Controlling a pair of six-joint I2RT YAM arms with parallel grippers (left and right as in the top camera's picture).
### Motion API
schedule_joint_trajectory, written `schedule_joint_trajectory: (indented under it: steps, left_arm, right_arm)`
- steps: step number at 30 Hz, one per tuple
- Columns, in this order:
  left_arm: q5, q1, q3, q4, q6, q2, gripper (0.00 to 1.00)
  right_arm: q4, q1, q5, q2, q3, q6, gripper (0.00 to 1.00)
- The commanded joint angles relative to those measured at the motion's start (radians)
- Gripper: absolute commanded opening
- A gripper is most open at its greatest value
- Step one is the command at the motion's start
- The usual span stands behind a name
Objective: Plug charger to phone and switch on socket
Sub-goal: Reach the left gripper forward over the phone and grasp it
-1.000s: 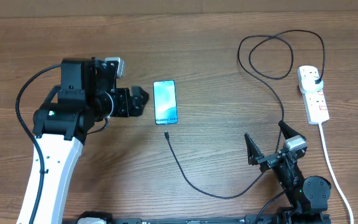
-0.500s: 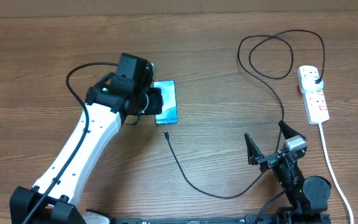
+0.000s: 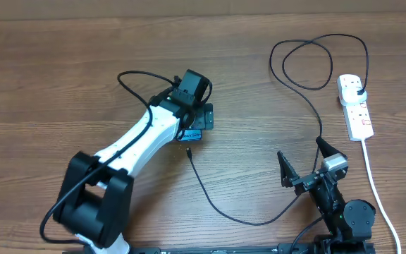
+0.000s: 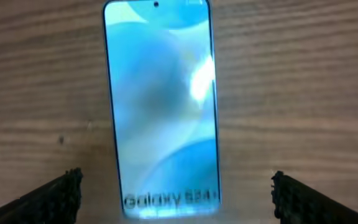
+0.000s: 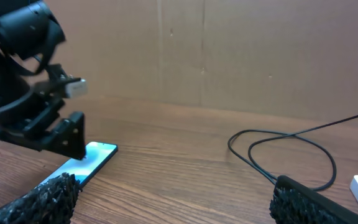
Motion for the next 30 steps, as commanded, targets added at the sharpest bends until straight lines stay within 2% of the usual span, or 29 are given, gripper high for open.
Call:
schedule_joint_trajectory:
  steps: [1,6,13,17,18,19,30]
  left_arm:
    - [-0.041,0.002,0.019,0.072,0.014,0.056,1.00]
    - [-0.086,0.008,0.019,0.176,0.001,0.137,1.00]
    - [-0.116,0.026,0.019,0.194,-0.031,0.185,1.00]
    - [-0.080,0.038,0.018,0.172,-0.041,0.187,0.99]
    - [-0.034,0.038,0.017,0.175,-0.040,0.188,0.93]
    - [-0.028,0.037,0.017,0.176,-0.040,0.189,0.92]
    - [0.013,0.052,0.017,0.176,-0.073,0.231,0.94]
  right_arm:
    - [0.006,-0.006,0.006,-0.006,-0.010,-0.001,1.00]
    - [0.006,-0.006,0.006,-0.006,-0.010,-0.001,1.00]
    - [0.006,-0.006,0.006,-0.006,-0.010,-0.001,1.00]
    - [0.006,-0.006,0.006,-0.006,-0.010,-0.001,1.00]
    - [0.006,-0.006,0.006,-0.006,-0.010,-0.001,1.00]
    - [0.006,-0.006,0.006,-0.006,-0.010,-0.001,1.00]
    - [0.006,-0.006,0.006,-0.006,-0.010,-0.001,1.00]
